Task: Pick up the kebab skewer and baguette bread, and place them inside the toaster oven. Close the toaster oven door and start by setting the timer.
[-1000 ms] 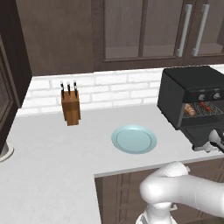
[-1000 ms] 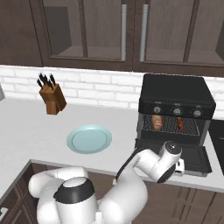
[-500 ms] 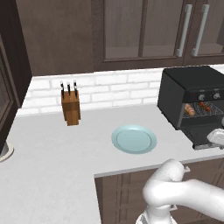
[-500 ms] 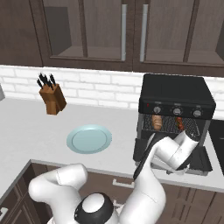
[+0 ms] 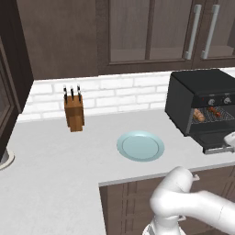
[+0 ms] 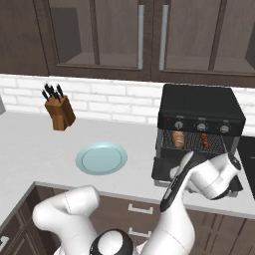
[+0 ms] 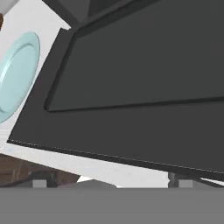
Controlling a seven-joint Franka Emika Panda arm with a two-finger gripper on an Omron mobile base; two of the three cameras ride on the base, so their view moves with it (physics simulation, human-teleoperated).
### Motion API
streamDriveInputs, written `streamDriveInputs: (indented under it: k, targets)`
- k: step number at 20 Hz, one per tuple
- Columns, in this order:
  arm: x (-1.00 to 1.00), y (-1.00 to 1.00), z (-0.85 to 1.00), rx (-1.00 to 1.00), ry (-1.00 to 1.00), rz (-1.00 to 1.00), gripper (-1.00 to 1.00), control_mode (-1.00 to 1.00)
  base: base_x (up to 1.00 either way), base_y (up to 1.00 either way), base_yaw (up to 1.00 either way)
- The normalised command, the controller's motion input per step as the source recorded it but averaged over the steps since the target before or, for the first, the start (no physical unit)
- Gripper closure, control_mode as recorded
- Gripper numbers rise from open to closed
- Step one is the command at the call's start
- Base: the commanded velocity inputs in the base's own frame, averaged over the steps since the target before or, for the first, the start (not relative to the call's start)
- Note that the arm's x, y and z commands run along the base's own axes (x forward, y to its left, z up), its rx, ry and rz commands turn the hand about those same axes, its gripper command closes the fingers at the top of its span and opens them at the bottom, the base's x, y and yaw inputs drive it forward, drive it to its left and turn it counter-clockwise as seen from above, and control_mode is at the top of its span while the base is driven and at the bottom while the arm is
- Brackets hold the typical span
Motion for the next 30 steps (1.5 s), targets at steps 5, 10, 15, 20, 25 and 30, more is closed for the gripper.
streamDriveInputs:
  k: [5, 10, 15, 20, 25, 30]
  targets:
    - [0.65, 0.76, 0.0, 0.0, -0.49, -0.1, -1.0, -1.0, 0.0, 0.0, 0.0]
    - [0.76, 0.77, 0.15, 0.0, -0.43, -0.11, -1.0, -1.0, 0.0, 0.0, 0.0]
    - [0.71, 0.64, 0.43, 0.0, -0.35, -0.13, -1.0, -1.0, 0.0, 0.0, 0.0]
    - [0.67, 0.65, 0.42, 0.0, -0.3, -0.14, -1.0, -1.0, 0.0, 0.0, 0.0]
    - [0.74, 0.66, 0.26, 0.0, -0.18, -0.14, -1.0, -1.0, 0.0, 0.0, 0.0]
    - [0.74, 0.55, 0.09, 0.0, -0.03, -0.13, -1.0, -1.0, 0.0, 0.0, 0.0]
